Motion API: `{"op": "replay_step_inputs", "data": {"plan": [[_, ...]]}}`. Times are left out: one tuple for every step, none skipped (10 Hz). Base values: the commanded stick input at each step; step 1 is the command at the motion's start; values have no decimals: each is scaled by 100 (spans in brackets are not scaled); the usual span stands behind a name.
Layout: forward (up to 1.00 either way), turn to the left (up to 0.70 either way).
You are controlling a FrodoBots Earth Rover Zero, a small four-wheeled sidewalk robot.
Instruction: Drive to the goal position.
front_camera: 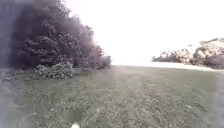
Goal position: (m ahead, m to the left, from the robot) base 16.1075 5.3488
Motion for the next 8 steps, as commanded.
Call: {"op": "replay_step_inputs", "data": {"plan": [[85, 2], [85, 2], [85, 2], [85, 2], [85, 2], [85, 2], [85, -3], [85, -34]]}}
